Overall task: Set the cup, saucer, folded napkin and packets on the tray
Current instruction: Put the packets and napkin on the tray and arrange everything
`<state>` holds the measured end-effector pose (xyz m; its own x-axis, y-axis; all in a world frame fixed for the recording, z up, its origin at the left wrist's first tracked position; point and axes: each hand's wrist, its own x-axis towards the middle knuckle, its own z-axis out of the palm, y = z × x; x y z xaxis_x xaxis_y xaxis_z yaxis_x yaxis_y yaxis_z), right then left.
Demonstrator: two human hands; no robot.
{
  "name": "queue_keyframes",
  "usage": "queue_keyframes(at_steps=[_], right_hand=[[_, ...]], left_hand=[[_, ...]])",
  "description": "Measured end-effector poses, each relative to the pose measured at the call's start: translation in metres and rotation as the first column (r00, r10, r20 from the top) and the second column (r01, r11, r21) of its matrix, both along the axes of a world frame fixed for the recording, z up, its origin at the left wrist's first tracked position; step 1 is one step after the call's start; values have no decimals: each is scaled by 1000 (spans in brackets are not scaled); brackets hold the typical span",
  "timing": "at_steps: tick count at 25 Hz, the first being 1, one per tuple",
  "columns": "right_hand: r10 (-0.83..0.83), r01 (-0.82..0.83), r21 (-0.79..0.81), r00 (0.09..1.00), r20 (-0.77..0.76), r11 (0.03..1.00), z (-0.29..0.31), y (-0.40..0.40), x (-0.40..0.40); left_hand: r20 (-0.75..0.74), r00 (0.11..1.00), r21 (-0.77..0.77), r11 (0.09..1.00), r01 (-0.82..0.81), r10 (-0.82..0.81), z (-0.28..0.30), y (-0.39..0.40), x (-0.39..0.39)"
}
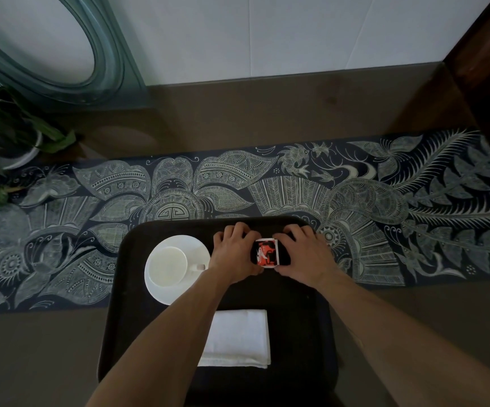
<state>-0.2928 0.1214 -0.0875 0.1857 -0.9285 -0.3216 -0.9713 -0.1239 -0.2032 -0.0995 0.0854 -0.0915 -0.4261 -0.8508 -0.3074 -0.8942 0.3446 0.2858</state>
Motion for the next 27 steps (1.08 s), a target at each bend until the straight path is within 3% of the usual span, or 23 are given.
queue_keyframes(at_steps=[27], right_hand=[[-36,35,5,998,44,999,-5,14,20]], left_hand=[[41,999,21,999,31,-32,4,11,13]])
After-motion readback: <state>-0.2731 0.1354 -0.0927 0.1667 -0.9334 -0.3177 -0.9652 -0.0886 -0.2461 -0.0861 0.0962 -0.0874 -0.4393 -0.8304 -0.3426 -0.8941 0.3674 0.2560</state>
